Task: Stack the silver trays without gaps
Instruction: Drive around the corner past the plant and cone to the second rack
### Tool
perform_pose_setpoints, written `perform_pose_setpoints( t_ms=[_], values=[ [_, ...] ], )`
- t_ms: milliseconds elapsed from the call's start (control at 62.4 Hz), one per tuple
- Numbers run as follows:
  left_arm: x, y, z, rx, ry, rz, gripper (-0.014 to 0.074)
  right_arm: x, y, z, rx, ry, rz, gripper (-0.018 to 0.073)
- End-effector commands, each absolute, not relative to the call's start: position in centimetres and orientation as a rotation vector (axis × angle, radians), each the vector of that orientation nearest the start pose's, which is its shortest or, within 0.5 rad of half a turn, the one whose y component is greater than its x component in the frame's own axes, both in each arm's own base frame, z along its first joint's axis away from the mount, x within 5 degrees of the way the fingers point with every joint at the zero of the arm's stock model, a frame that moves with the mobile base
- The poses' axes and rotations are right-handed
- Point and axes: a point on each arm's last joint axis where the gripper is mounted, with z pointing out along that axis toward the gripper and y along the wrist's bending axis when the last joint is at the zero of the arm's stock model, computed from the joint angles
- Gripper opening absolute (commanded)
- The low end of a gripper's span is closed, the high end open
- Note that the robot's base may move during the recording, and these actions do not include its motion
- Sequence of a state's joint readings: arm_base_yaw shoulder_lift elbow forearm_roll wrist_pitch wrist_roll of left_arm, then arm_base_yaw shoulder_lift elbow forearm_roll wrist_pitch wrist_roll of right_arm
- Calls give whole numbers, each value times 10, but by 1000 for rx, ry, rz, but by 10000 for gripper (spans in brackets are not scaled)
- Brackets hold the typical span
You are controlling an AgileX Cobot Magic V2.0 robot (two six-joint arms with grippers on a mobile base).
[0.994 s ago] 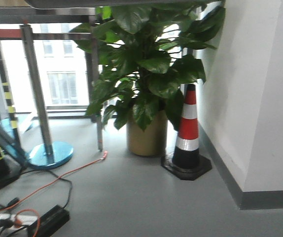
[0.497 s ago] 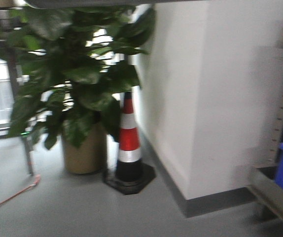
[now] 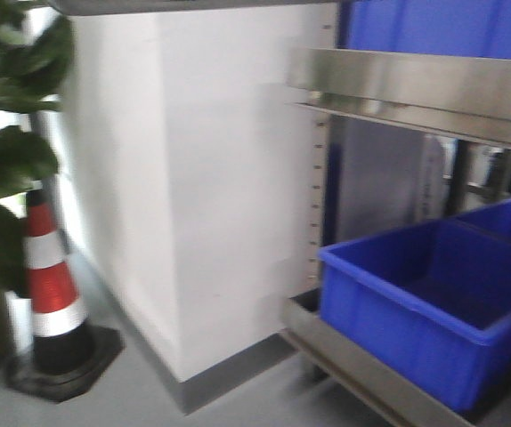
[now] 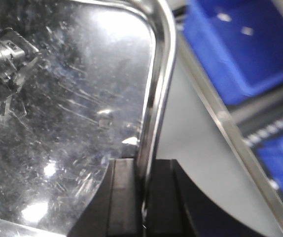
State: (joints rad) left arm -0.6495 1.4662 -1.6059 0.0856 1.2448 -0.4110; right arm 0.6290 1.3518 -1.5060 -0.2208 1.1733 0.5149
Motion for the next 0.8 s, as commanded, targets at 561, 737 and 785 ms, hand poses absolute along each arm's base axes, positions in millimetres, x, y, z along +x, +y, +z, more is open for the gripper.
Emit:
perform_pose_setpoints(
  t_ms=[561,737,785],
  values=[
    [233,-168,428,329,2503,-303,-48,224,135,443,-169,2331,226,55],
    [233,-168,428,329,2503,-303,-48,224,135,443,-169,2331,226,55],
    [233,-168,428,329,2503,-303,-48,224,135,443,-169,2331,226,55]
  ],
)
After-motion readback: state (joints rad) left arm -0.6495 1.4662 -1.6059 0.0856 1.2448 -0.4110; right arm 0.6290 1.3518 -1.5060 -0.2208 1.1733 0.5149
